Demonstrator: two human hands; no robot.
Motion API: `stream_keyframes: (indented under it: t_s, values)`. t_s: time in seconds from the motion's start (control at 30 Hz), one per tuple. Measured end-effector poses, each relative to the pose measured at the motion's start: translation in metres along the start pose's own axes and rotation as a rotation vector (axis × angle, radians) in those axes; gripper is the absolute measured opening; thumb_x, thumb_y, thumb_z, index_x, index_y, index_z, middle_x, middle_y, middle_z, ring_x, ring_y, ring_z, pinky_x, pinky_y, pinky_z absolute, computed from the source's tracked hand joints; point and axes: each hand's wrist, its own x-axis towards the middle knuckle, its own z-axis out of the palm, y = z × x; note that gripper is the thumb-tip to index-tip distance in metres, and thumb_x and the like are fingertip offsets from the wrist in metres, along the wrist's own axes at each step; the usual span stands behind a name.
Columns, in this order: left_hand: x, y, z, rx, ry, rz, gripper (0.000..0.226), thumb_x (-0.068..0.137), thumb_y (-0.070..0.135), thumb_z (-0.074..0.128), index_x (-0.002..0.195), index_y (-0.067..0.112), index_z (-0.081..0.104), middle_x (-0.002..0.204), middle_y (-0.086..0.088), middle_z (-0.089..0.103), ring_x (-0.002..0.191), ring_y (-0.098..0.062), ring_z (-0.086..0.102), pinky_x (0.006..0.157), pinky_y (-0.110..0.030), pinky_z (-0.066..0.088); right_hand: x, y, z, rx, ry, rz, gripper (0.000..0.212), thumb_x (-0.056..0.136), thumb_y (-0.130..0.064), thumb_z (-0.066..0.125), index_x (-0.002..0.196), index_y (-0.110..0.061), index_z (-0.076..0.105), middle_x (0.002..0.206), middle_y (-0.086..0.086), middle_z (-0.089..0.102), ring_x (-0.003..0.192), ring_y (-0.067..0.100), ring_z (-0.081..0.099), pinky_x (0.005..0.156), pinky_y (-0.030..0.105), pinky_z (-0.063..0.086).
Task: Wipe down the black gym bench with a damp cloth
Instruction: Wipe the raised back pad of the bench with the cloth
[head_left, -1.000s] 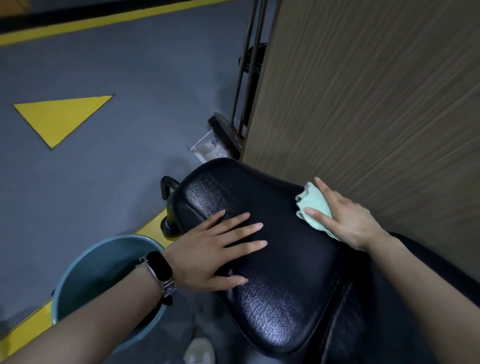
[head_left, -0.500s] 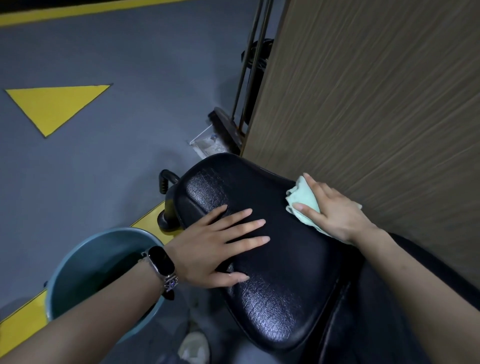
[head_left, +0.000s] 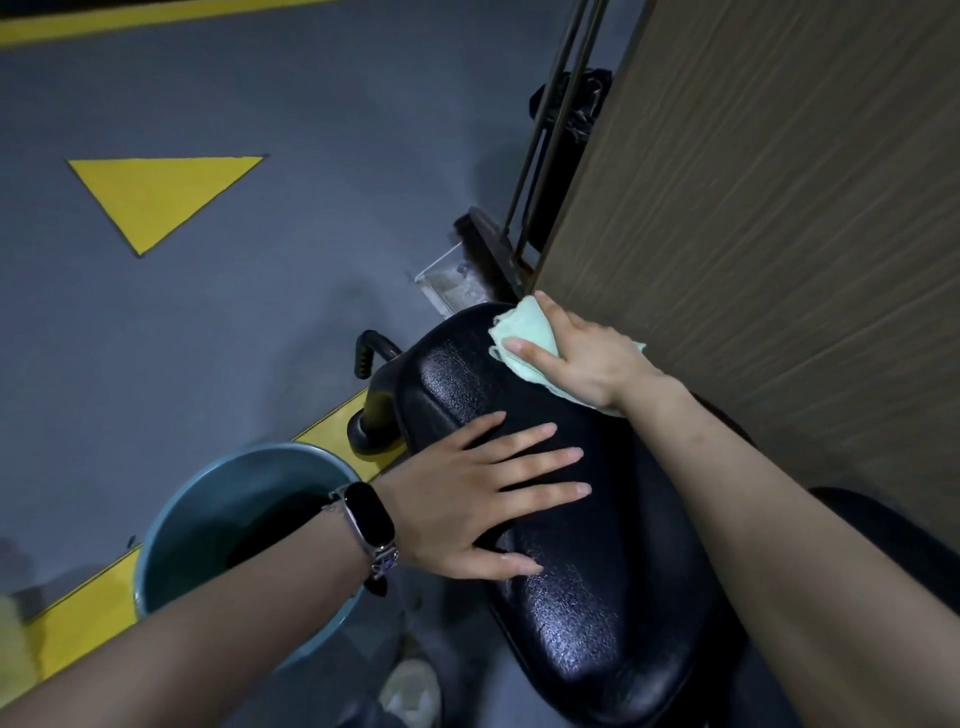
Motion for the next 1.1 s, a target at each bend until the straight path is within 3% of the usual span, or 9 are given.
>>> stream_keyframes:
  t_s: [0.3, 0.53, 0.77, 0.97, 1.1]
  values:
    - [0.000, 0.002, -0.004, 0.015, -0.020, -0.010, 0.070, 0.089, 0.064, 0.036, 0.149, 0.030, 0.022, 0.157, 0.003, 0.018, 0.145, -0.018, 0.006, 0.115, -0.047, 0.011, -0.014, 0.011, 0.000, 0.074, -0.003, 0.010, 0.081, 0.091, -0.068, 0.028, 0.154, -0.023, 0.005, 0.160, -0.006, 0.015, 0.144, 0.017, 0.022, 0.111, 0.032, 0.020]
    - [-0.003, 0.002, -0.005, 0.044, -0.032, -0.007, 0.071, 0.089, 0.065, 0.035, 0.149, 0.030, 0.020, 0.157, 0.003, 0.015, 0.146, -0.019, 0.004, 0.115, -0.047, 0.009, -0.052, 0.040, 0.003, 0.035, 0.041, -0.060, 0.087, 0.086, -0.074, 0.029, 0.153, -0.022, 0.013, 0.158, -0.005, 0.023, 0.142, 0.012, 0.025, 0.112, 0.028, 0.016]
    - [-0.009, 0.000, -0.004, 0.020, 0.010, -0.002, 0.067, 0.092, 0.061, 0.037, 0.148, 0.028, 0.025, 0.156, 0.003, 0.020, 0.145, -0.018, 0.009, 0.113, -0.045, 0.012, -0.081, 0.065, 0.005, 0.017, 0.062, -0.022, 0.094, 0.076, -0.081, 0.017, 0.152, -0.027, 0.016, 0.155, -0.010, 0.026, 0.141, 0.009, 0.023, 0.108, 0.021, 0.010]
    - [-0.011, -0.003, -0.003, -0.005, 0.011, 0.003, 0.065, 0.093, 0.060, 0.035, 0.148, 0.027, 0.024, 0.156, 0.004, 0.022, 0.145, -0.018, 0.010, 0.113, -0.045, 0.012, -0.056, 0.049, 0.009, -0.006, 0.065, 0.014, 0.090, 0.080, -0.079, 0.012, 0.152, -0.025, 0.018, 0.153, -0.004, 0.033, 0.139, 0.016, 0.031, 0.113, 0.037, 0.022]
    - [-0.008, -0.005, -0.004, -0.012, 0.020, 0.006, 0.064, 0.093, 0.058, 0.035, 0.148, 0.026, 0.027, 0.154, 0.004, 0.026, 0.144, -0.018, 0.013, 0.113, -0.043, 0.012, -0.027, 0.021, 0.004, 0.016, 0.030, 0.038, 0.071, 0.094, -0.063, 0.026, 0.152, -0.023, 0.016, 0.155, 0.001, 0.030, 0.139, 0.022, 0.032, 0.111, 0.038, 0.024]
